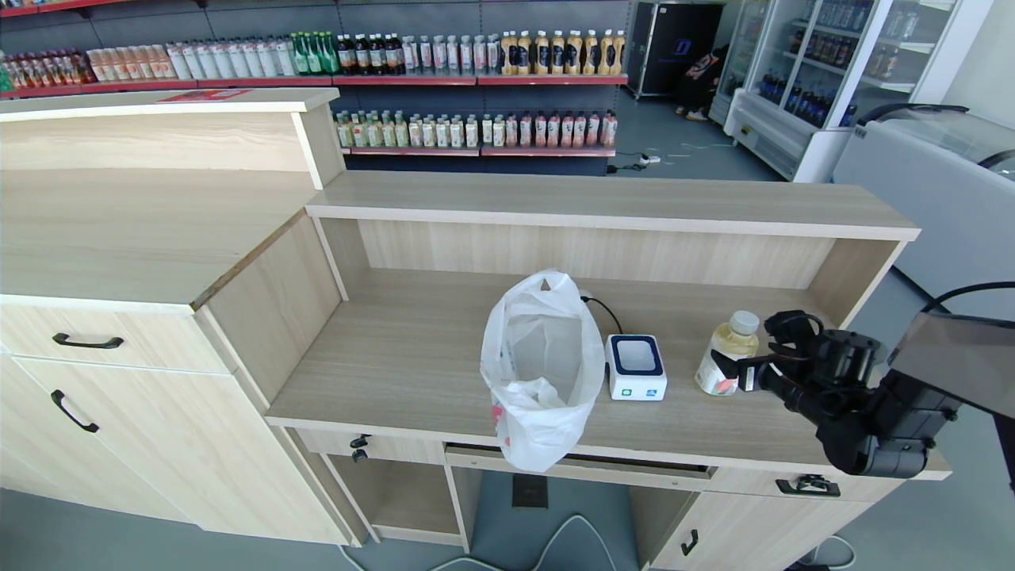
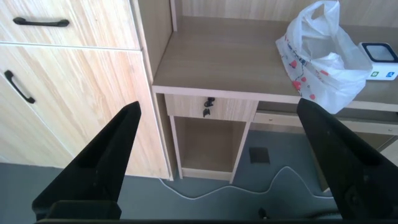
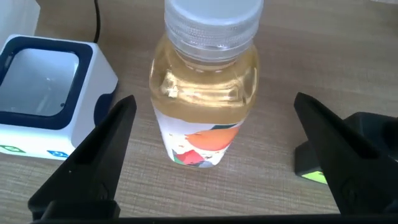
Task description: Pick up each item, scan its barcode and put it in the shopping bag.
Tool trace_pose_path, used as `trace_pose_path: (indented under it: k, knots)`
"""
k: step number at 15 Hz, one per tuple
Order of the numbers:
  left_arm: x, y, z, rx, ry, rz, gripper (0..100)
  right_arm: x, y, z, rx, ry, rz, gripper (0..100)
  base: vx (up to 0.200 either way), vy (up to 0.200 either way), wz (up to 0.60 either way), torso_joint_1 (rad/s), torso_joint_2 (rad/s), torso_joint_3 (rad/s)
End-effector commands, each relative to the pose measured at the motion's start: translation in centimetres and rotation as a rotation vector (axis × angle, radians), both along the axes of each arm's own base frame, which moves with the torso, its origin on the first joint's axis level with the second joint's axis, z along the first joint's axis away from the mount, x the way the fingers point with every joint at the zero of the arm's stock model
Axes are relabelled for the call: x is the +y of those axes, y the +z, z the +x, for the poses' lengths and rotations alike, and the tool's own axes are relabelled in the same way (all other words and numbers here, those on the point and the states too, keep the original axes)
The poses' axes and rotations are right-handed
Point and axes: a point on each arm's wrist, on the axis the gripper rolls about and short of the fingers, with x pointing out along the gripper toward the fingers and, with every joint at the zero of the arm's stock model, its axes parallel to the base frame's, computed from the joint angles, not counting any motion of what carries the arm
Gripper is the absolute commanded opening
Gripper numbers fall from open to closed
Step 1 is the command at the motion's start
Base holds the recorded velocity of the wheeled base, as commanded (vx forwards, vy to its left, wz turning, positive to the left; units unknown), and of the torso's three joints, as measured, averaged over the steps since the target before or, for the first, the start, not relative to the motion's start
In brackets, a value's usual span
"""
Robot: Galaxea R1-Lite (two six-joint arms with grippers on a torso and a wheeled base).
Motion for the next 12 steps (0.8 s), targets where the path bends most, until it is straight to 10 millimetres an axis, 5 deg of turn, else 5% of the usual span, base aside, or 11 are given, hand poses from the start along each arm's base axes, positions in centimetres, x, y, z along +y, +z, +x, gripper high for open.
trace_pose_path:
  k: [1,12]
  knots:
    - [0.0,0.0,0.0,0.0,0.0,0.0,100,0.5,-0.9,0.7,0.003,0.015,-0.004,100,0.0,0.0,0.0,0.0,0.0,0.0]
    - [0.0,0.0,0.0,0.0,0.0,0.0,100,1.7,-2.4,3.7,-0.036,0.058,-0.018,100,0.0,0.0,0.0,0.0,0.0,0.0]
